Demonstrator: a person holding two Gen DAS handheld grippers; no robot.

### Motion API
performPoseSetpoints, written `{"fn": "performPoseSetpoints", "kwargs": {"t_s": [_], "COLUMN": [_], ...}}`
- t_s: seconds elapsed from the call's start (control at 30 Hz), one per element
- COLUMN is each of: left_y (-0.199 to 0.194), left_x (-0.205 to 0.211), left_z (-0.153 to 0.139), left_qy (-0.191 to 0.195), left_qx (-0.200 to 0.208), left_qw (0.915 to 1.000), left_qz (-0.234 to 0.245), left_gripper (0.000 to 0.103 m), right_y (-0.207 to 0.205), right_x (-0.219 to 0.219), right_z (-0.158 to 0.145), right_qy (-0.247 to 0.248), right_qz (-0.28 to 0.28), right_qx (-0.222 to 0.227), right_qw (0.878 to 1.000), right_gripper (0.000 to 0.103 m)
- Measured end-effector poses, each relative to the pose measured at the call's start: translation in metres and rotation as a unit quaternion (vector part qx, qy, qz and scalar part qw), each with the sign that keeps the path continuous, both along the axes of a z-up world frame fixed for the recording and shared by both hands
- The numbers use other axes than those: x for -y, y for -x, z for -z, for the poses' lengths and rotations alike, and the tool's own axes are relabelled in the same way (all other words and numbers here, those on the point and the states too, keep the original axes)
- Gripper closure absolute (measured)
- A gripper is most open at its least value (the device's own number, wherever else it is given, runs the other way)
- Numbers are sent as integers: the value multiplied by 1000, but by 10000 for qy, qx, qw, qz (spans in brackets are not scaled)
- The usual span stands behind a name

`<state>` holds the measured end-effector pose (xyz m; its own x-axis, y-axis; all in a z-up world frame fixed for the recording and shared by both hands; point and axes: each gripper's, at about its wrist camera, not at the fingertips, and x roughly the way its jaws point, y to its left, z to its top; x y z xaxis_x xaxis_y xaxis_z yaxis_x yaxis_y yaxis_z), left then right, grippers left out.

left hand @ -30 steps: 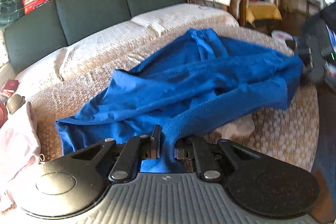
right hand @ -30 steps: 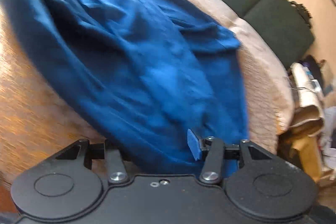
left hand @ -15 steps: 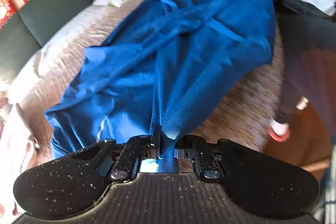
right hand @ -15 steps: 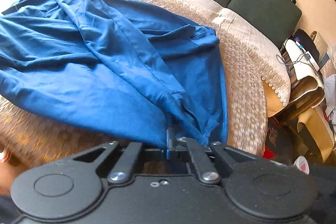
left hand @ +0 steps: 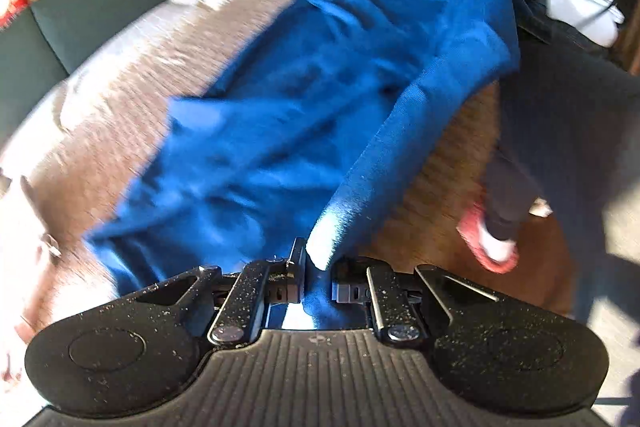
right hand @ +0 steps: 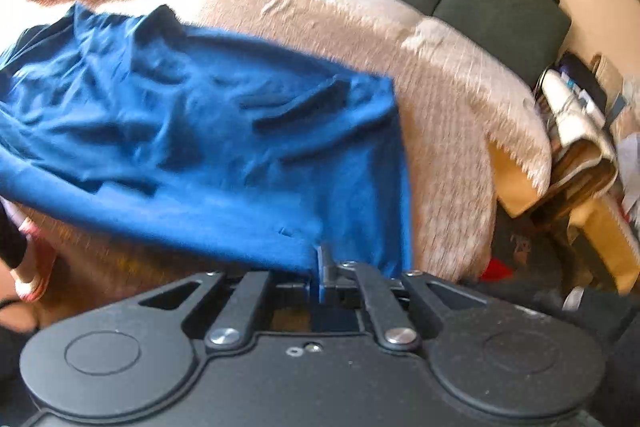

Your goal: Fold clothes

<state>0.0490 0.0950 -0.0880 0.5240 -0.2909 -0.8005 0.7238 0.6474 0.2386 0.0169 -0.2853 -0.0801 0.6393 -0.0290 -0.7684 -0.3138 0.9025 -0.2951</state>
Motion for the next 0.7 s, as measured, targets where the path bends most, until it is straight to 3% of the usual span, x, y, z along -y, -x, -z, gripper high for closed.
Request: {"fn": "performPoseSetpoints", "kwargs": {"t_s": [0.13, 0.43, 0.7], "left_y": [-56, -189, -243], "left_x": [-13, -29, -34], "left_z": [-6, 18, 66], "left_qy": [146, -164, -409], "left_qx": [33, -56, -562], "left_qw": [9994, 9953, 9914], "left_qz": [-304, -948, -1106], "left_gripper": [93, 93, 93], "right_y": [-54, -222, -278], "right_x": [-9, -54, -53], "right_z": [-10, 12, 44], "right_qy": [139, 706, 432], "right_qz": [-26, -170, 59], "right_qx": [279, 261, -151], "right_qw": [9995, 9970, 9989], "right_gripper": [0, 0, 0]}}
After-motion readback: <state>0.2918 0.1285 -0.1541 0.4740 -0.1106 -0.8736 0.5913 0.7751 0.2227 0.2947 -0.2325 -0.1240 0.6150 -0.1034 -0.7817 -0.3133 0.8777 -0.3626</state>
